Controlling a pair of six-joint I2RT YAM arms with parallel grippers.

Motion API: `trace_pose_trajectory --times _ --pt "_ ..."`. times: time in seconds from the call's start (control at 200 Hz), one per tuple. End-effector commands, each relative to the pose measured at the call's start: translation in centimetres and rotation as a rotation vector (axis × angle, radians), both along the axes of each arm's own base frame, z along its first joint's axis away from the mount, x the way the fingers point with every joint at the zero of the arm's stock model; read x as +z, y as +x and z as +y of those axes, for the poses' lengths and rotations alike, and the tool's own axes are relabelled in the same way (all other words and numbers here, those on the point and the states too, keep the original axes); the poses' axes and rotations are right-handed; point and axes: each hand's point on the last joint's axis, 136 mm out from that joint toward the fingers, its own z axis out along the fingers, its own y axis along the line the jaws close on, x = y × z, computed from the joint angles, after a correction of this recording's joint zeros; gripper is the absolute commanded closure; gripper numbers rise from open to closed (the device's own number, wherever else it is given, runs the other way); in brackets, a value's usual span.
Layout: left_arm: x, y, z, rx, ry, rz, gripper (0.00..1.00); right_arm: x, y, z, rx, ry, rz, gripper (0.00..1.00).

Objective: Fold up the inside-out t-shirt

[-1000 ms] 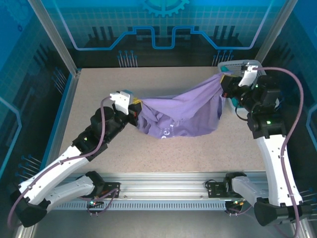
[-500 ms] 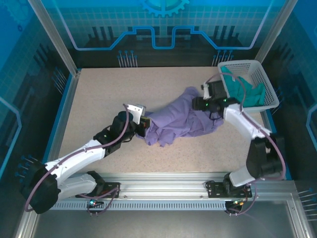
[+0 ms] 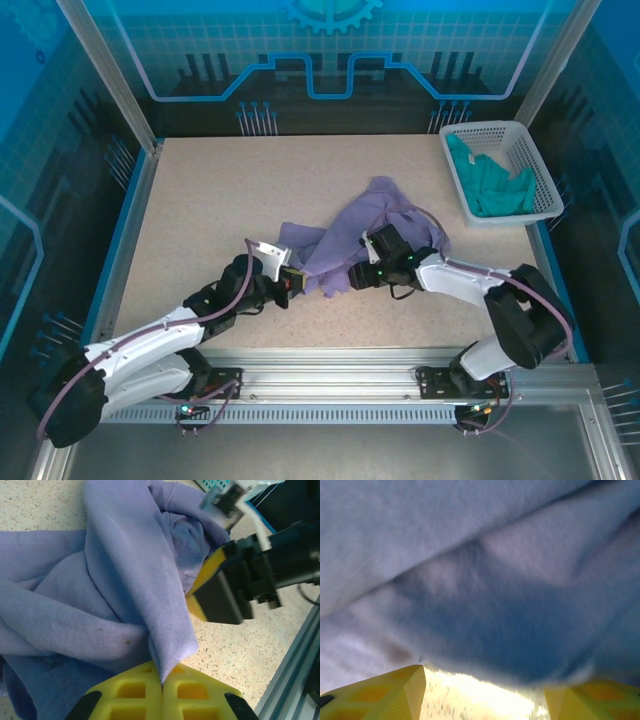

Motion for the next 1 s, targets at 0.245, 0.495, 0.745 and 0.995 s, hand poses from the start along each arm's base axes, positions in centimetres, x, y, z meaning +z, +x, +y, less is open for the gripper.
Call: trace_pose_trajectory --times 0.245,0.495,0.745,0.995 --pt "-0.1 -0.8 1.2 0.041 -0.005 -0.005 1.0 9.5 4.5 2.7 0.03 0.178 -0.389 1.0" --pt "-1.0 -1.7 -0.8 -0.072 -0.04 0.022 1.0 20.1 2.1 4.3 0.198 0.464 -0.807 1.0" --pt "-1.8 1.9 2.1 0.17 0.127 0.044 0.73 20.6 1.9 5.1 0.193 0.505 -0.677 1.0" --pt "4.3 0.1 -1.4 0.026 0.081 -0.298 0.42 18.0 1.7 4.6 0.054 0.514 -0.422 1.0"
